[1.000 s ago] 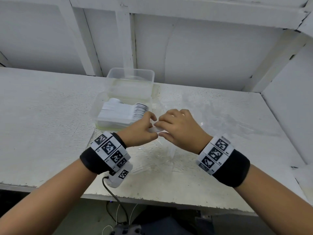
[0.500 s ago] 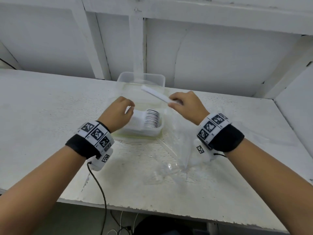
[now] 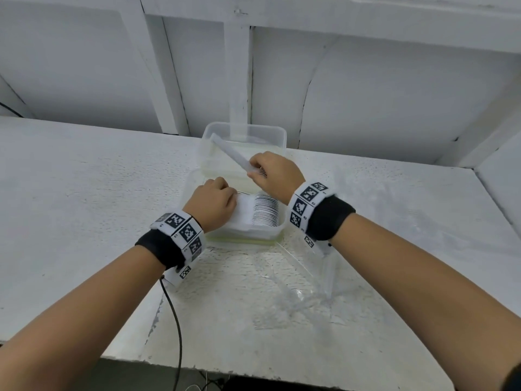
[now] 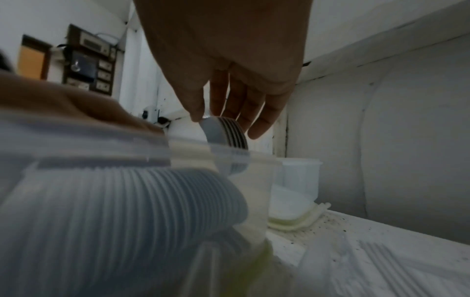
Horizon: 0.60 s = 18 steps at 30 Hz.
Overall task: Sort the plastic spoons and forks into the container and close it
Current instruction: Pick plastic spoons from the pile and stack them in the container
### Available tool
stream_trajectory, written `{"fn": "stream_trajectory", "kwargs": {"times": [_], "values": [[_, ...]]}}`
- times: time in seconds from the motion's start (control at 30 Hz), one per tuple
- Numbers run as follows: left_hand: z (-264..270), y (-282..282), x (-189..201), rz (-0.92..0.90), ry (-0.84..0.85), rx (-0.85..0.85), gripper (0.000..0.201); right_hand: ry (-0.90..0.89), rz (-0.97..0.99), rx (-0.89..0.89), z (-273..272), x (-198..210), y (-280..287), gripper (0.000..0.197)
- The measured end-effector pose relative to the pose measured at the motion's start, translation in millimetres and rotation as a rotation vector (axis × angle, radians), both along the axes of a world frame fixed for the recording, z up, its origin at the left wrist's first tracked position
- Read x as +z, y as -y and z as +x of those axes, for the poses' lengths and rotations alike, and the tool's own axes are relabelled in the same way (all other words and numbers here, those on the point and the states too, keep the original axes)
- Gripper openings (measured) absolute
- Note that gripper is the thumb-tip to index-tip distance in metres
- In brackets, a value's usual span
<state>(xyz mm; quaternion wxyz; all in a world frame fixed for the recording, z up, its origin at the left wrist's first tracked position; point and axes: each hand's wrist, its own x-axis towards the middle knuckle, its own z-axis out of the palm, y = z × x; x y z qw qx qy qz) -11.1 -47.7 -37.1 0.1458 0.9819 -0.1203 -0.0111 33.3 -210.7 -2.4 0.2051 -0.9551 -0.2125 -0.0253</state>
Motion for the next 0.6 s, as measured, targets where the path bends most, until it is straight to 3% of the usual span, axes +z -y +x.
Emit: {"fn": "stream_trajectory", "kwargs": {"times": [0.07, 0.27, 0.43, 0.6], "values": [[-0.2, -1.1, -0.5, -0.031, -0.001, -0.012, 0.072, 0.032, -0.129, 0.062, -0.8, -6.6, -1.5, 0.03], [-0.5, -3.2, 1.5, -0.054, -0.022, -0.025, 0.076, 0.073, -0.44, 0.124, -1.3, -13.0, -1.6, 0.031], [0.7, -10.8, 9.1, -0.09, -0.009, -0.048, 0.063, 0.007, -0.411, 0.072, -1.1, -18.7, -4.6, 0.027], [9.5, -40.5, 19.2, -0.217, 0.143, 0.139, 0.026, -0.131, -0.29, 0.038, -0.2, -20.0, -4.8, 0.033]]}}
